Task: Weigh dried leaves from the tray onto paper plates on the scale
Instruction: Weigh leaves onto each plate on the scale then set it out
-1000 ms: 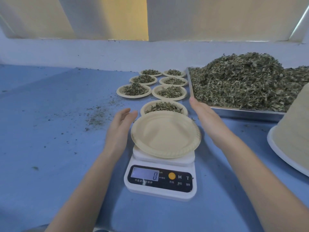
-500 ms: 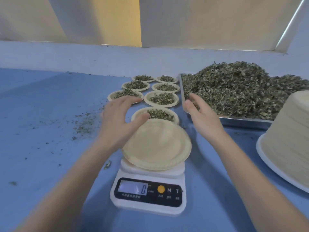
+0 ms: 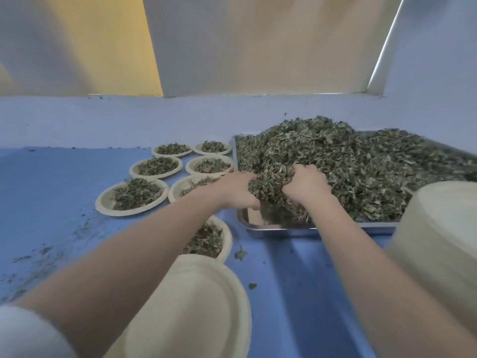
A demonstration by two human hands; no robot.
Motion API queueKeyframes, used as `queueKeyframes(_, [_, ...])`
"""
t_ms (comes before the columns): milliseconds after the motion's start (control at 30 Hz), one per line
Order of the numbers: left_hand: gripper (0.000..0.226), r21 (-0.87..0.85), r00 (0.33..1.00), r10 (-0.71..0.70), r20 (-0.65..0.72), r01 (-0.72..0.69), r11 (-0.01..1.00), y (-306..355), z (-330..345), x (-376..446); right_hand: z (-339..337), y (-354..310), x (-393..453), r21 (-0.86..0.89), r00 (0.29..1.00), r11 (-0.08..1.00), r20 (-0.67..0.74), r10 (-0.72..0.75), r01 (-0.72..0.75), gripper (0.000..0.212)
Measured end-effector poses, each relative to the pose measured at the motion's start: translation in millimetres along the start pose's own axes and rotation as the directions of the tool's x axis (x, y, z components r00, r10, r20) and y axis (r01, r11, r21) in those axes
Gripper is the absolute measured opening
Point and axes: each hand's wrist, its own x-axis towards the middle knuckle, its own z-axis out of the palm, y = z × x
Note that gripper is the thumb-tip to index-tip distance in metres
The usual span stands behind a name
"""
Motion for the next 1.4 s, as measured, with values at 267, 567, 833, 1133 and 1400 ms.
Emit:
queueKeyframes(267, [0.073, 0.129, 0.995, -0.061, 0.080, 0.050, 0.990, -10, 16, 74, 23, 0, 25, -0.034, 0.981, 0.998, 0.186, -0.048, 0.055, 0.067])
queueKeyframes(567, [0.052, 0.099, 0.981, 0.041, 0.191, -0.061, 0.993, 4, 31, 80, 28, 10, 16, -0.005, 0.949, 0.992, 0.294, -0.115, 0.122, 0.061])
queueKeyframes(833, [0.101, -0.052, 0.940, 0.053, 0.337, -0.038, 0.998, 12, 20, 52, 24, 8, 7, -0.081, 0.923, 0.990, 0.379, -0.074, 0.113, 0.089])
queueKeyframes(1133, [0.076, -0.391, 0.999, -0.019, -0.028, 0.006, 0.921, 17, 11, 17, 10, -10, -5, 0.376, 0.987, 0.918, 0.037, -0.154, 0.129, 0.055])
queueKeyframes(1400, [0.074, -0.471, 0.988, -0.072, -0.134, 0.001, 0.882, 21, -29, -50, -36, -49, -60, 0.516, 0.967, 0.838, 0.065, -0.246, 0.178, 0.052])
